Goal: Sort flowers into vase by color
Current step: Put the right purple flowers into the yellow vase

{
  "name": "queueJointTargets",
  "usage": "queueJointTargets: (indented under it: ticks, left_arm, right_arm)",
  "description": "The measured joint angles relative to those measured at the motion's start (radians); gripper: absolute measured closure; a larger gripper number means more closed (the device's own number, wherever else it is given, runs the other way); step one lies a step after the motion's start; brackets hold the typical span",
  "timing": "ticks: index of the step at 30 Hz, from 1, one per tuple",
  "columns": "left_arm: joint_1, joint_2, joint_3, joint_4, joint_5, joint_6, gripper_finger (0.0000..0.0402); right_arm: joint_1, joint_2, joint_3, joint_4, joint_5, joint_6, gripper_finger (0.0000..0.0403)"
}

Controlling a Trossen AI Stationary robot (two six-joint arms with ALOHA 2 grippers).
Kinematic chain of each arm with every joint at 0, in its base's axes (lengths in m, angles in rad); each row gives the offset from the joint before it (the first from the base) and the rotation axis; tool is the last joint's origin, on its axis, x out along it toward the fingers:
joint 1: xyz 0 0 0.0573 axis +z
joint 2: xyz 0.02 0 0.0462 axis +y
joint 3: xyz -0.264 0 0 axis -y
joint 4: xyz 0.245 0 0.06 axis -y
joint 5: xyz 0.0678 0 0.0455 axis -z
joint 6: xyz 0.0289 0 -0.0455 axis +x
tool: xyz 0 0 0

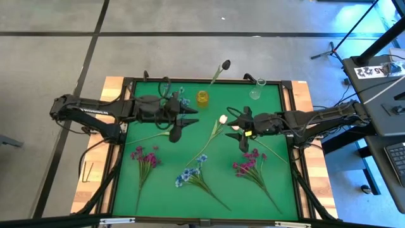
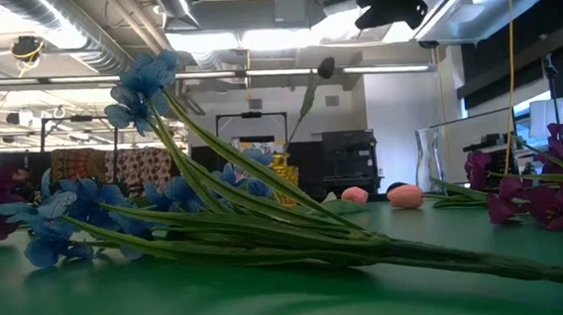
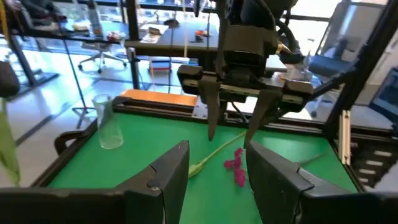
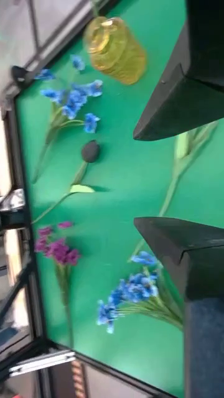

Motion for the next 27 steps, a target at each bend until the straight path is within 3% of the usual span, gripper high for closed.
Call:
queueJointTargets:
  ticks: [7,12,19,27]
  left_arm:
    - [-0.021,0.001,-0.109,0.044,-0.082,0.021,0.0246]
    - [-0.016,0.000,-0.215,0.140,-0.078,-0.030,0.0246]
    - [-0.041,0.000,-0.260,0.150,-0.083,-0.101,0.0246]
    - [-0.065,0.000,-0.282,0.149,-0.096,-0.114,0.0246]
  right_arm:
    - [0.000,0.000,0.019,-0.191,-0.021,0.097,0.0194]
    - [0.000,0.000,0.018,-0.333,-0.021,0.189,0.0194]
    - [0.002,0.000,0.018,-0.411,-0.066,0.268,0.0194]
    - [0.172,0.001,0.017,-0.496,-0.029,0.408,0.0194]
